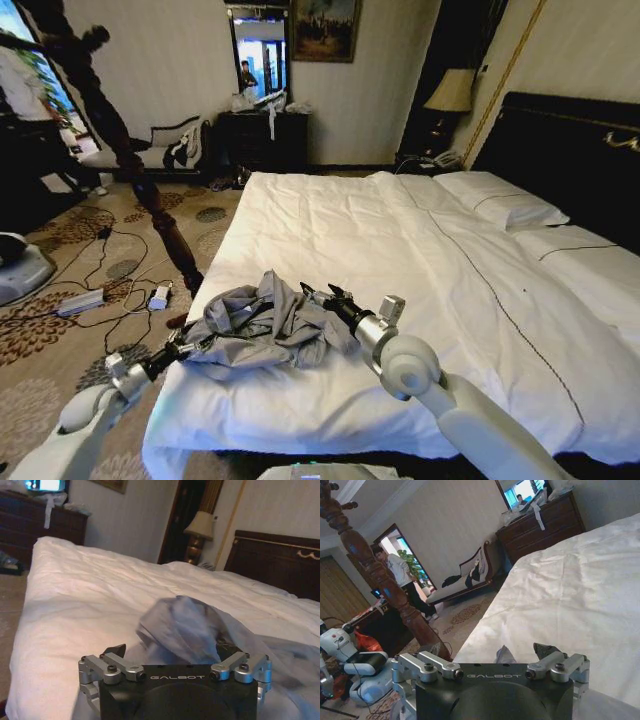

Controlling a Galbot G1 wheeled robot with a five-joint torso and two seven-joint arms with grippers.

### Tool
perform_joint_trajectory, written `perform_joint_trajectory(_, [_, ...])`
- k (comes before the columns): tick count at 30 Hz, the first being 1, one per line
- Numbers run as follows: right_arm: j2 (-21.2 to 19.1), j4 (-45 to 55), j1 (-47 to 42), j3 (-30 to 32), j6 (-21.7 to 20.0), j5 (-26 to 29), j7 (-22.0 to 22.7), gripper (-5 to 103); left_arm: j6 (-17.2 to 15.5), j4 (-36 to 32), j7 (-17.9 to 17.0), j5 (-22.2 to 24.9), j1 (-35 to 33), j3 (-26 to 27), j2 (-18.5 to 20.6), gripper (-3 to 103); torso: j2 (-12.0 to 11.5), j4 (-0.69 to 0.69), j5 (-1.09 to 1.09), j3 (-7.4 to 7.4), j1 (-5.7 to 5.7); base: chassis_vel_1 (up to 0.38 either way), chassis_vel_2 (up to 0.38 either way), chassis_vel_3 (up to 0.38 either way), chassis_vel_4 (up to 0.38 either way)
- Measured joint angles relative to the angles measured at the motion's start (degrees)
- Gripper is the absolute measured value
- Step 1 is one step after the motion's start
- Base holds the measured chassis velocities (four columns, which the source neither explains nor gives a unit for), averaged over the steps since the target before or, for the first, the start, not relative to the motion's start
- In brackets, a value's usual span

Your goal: Pick up the clothes from the bed and hang them on the clothes hanger.

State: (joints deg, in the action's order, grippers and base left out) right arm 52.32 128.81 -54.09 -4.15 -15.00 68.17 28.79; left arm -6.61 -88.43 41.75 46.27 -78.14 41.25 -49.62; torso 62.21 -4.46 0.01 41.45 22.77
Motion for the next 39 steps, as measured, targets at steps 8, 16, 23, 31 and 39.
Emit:
perform_joint_trajectory(8, [0.0,-1.0,0.9,-0.6,-0.1,0.3,0.1,100,-3.1,5.7,-0.3,-1.4,10.8,-10.7,6.6,97,0.0,-0.02,-0.02,0.01,0.00,0.000,0.000,0.000,0.000])
perform_joint_trajectory(16, [0.4,-2.1,2.2,-0.7,-0.1,1.2,0.7,100,-4.0,5.3,4.6,-2.7,14.1,-17.6,12.0,84,0.0,0.01,0.00,0.00,0.00,0.000,0.000,0.000,0.000])
perform_joint_trajectory(23, [1.5,-2.8,1.8,-0.8,-0.1,1.1,0.9,100,-4.7,8.0,5.4,-4.6,21.8,-28.9,12.5,87,0.0,0.01,-0.01,0.00,0.00,0.000,0.000,0.000,0.000])
perform_joint_trajectory(31, [1.5,-2.6,-0.1,0.0,-0.1,-0.4,1.0,100,-5.2,14.7,2.7,-6.6,30.9,-37.8,9.7,69,0.0,0.00,0.01,0.00,0.00,0.000,0.000,0.000,0.000])
perform_joint_trajectory(39, [1.4,-2.5,-1.0,0.8,0.3,-1.3,1.1,100,-5.2,19.3,4.9,-5.7,36.2,-41.9,7.3,36,0.0,0.01,0.00,0.00,0.00,0.000,0.000,0.000,0.000])
